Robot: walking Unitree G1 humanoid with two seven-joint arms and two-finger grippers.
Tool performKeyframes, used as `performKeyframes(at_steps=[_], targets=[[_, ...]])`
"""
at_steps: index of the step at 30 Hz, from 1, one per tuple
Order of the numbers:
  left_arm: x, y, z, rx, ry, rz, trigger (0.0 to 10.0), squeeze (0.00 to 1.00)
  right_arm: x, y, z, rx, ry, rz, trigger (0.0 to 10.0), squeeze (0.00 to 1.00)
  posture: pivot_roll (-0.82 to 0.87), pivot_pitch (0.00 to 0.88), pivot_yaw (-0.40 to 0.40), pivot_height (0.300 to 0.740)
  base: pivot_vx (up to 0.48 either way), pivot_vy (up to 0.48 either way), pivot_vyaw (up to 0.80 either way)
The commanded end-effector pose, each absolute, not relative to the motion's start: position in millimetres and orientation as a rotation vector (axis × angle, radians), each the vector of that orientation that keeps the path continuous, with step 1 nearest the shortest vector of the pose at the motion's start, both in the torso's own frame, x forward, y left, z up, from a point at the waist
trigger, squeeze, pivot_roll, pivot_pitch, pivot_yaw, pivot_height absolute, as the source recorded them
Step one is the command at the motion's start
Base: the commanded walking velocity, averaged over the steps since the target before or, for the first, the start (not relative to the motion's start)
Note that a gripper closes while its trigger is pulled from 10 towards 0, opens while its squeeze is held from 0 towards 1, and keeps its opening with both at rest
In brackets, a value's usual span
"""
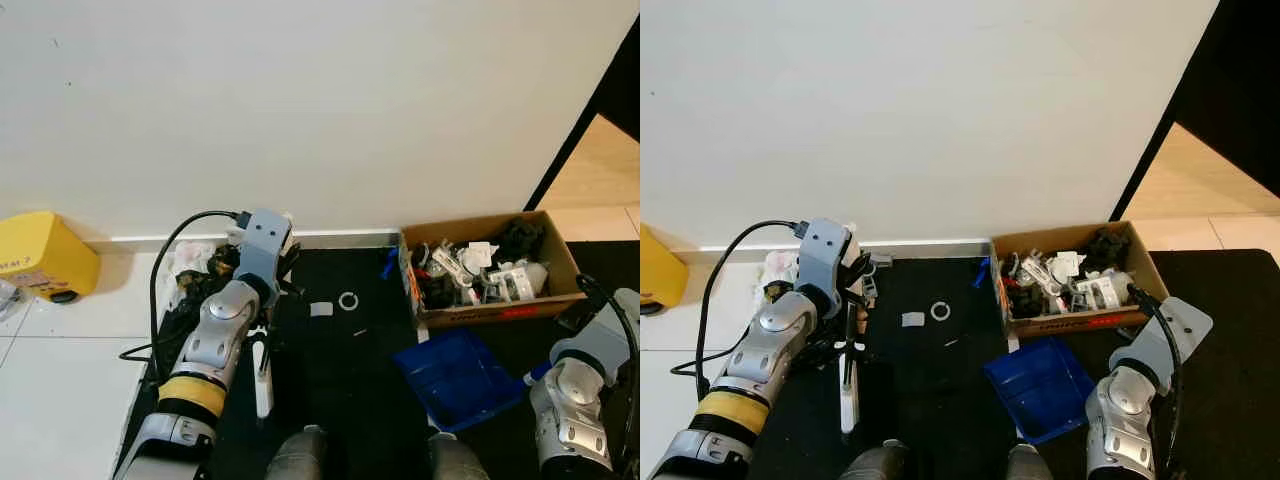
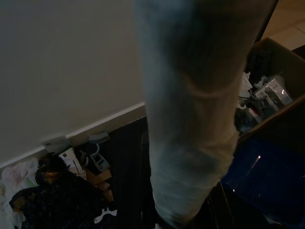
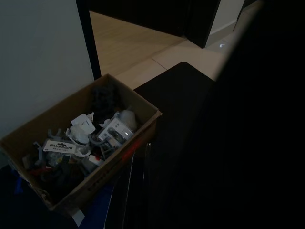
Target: Sweep floor
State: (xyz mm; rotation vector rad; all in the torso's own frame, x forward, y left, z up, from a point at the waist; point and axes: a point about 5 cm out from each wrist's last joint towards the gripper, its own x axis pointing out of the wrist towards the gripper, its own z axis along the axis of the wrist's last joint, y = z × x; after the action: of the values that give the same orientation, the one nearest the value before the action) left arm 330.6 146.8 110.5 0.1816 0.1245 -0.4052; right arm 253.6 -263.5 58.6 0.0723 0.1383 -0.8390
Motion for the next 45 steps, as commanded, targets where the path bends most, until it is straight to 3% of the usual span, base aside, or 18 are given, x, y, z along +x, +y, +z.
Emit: performKeyframes(at_steps=[1,8,15,16,17,27,29,32,40,43,45], targets=[[328.9,147.1,106.8,0.193,0.129,-0.398,10.0,0.00,247.6,-265.9,51.1,0.053,0.167,-0.852,0.0,0.00,0.07,0.153,0.094,0.740,0.000,0.000,0.00],[328.7,147.1,106.6,0.192,0.129,-0.398,10.0,0.00,246.9,-269.4,56.5,0.045,0.136,-0.849,0.0,0.00,0.07,0.159,0.097,0.740,0.000,0.000,0.00],[328.5,149.3,106.4,0.193,0.132,-0.394,10.0,0.00,253.5,-261.8,88.5,0.006,0.068,-0.652,0.3,0.00,0.06,0.165,0.095,0.740,0.000,0.000,0.00],[328.6,149.6,106.3,0.194,0.132,-0.393,10.0,0.00,253.8,-259.1,91.9,-0.012,0.081,-0.597,3.7,0.00,0.06,0.166,0.095,0.740,0.000,0.000,0.00],[328.9,149.6,106.1,0.194,0.133,-0.394,10.0,0.00,252.0,-256.4,100.7,-0.081,0.128,-0.457,10.0,0.00,0.05,0.170,0.094,0.740,0.000,0.000,0.00],[330.4,147.2,106.8,0.190,0.130,-0.397,10.0,0.00,243.7,-269.3,126.3,-0.140,0.230,-0.227,10.0,0.00,0.04,0.174,0.093,0.740,0.000,0.000,0.00],[330.9,147.5,106.4,0.192,0.132,-0.398,10.0,0.00,246.0,-280.0,145.8,-0.218,0.242,-0.116,10.0,0.00,0.03,0.173,0.095,0.740,0.000,0.000,0.00],[331.0,146.4,106.3,0.191,0.132,-0.400,10.0,0.00,252.0,-286.0,152.2,-0.223,0.227,-0.126,10.0,0.00,0.03,0.171,0.095,0.740,0.000,0.000,0.00],[331.6,144.7,107.4,0.188,0.126,-0.399,10.0,0.00,266.4,-267.6,143.8,-0.179,0.225,-0.027,10.0,0.00,0.04,0.169,0.098,0.740,0.000,0.000,0.00],[331.2,146.9,106.9,0.191,0.127,-0.392,10.0,0.00,277.6,-234.3,119.3,-0.106,0.250,0.132,10.0,0.00,0.06,0.167,0.096,0.740,0.000,0.000,0.00],[331.1,147.6,107.2,0.190,0.126,-0.387,10.0,0.00,280.6,-225.7,113.6,-0.094,0.258,0.167,10.0,0.00,0.07,0.167,0.093,0.740,0.000,0.000,0.00]])
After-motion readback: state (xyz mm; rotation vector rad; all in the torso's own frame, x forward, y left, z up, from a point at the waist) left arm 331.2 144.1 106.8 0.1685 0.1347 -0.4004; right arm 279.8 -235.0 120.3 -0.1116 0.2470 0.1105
